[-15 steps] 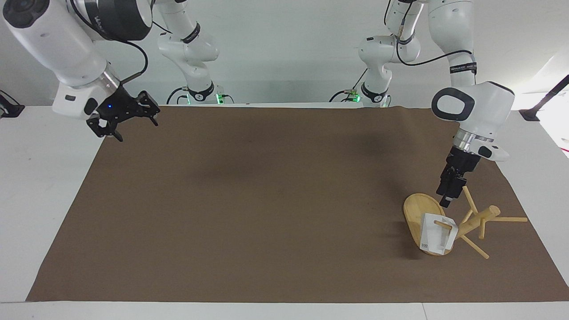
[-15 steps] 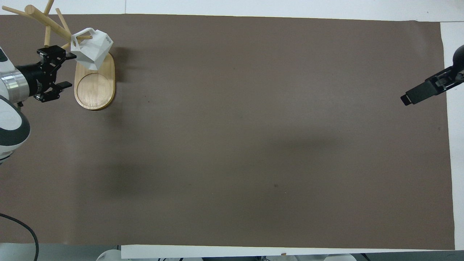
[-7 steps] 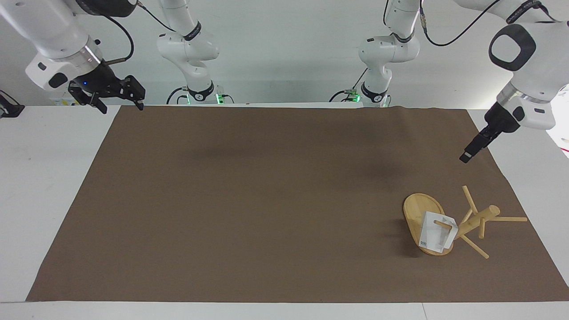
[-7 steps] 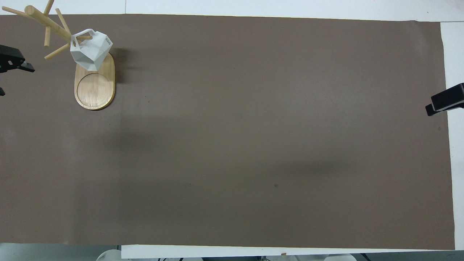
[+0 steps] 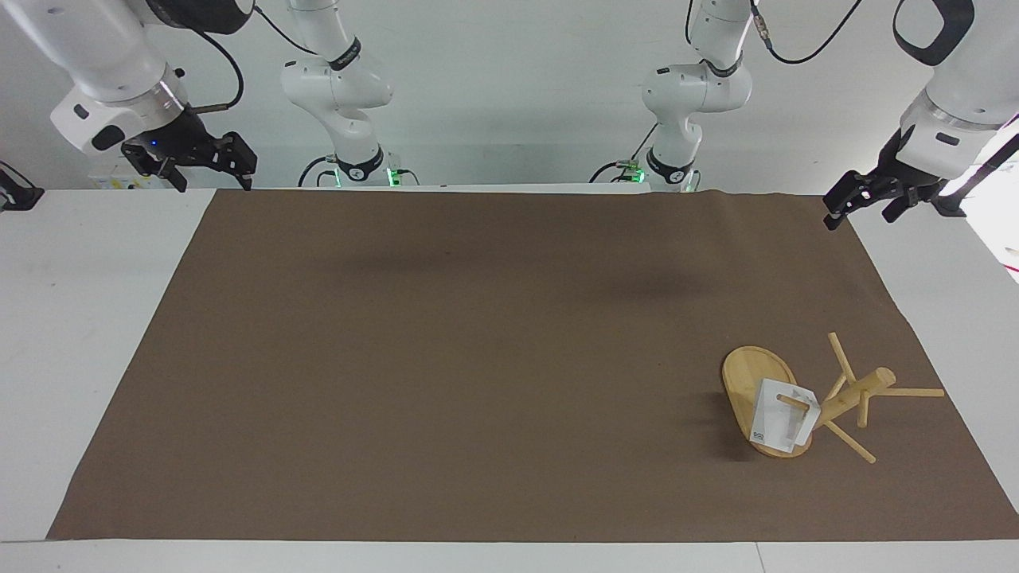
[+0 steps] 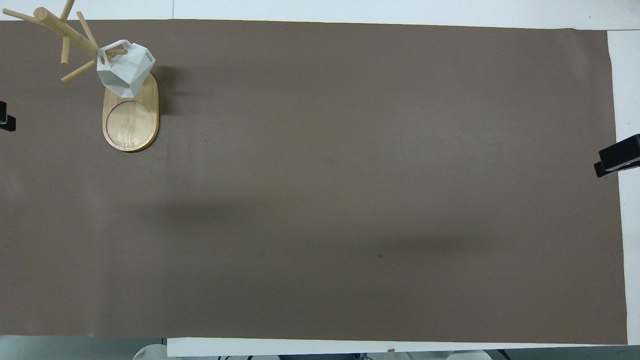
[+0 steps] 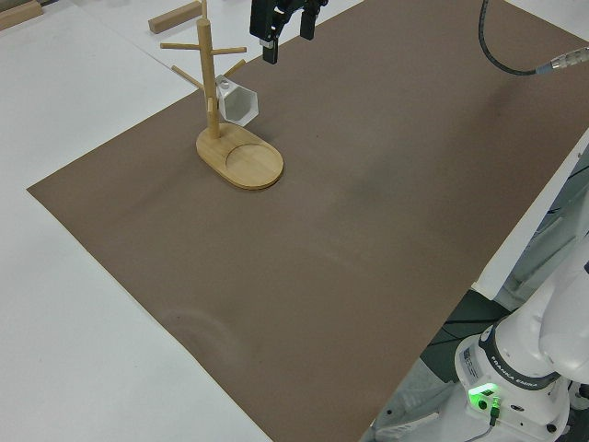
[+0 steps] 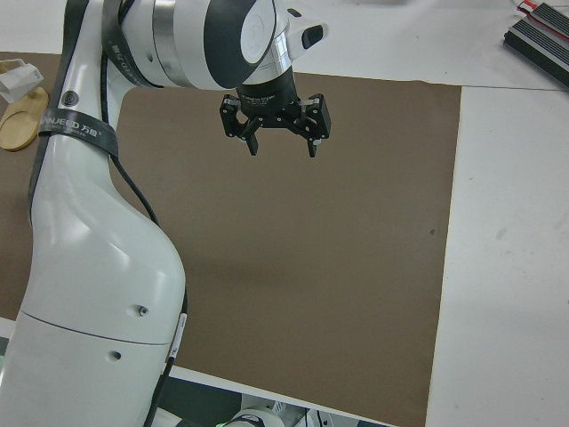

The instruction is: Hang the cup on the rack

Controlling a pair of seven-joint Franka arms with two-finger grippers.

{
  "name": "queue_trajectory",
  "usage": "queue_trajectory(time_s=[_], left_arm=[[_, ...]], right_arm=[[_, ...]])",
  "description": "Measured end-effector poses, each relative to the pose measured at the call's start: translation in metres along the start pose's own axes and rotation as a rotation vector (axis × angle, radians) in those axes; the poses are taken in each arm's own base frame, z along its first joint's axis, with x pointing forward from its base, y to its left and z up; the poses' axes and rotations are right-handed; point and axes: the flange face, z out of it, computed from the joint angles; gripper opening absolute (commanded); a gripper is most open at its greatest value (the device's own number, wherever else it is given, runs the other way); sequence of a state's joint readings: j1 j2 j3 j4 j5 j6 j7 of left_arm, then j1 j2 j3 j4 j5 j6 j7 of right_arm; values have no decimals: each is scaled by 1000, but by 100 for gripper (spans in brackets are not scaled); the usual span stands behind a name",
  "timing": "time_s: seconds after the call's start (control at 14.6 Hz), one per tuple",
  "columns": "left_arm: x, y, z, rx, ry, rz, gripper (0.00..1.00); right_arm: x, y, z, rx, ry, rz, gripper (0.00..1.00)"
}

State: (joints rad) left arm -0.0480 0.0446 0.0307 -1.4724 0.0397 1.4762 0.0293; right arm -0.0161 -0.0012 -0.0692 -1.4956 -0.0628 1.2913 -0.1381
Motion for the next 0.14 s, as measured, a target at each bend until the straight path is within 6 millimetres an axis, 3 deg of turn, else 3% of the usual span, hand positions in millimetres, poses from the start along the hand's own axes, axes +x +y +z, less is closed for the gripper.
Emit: queue_trajectory(time_s=[0.14], left_arm=[[1, 0, 3, 0, -5, 21, 100]], right_arm=[[-1, 0, 1, 1, -1, 1, 100]])
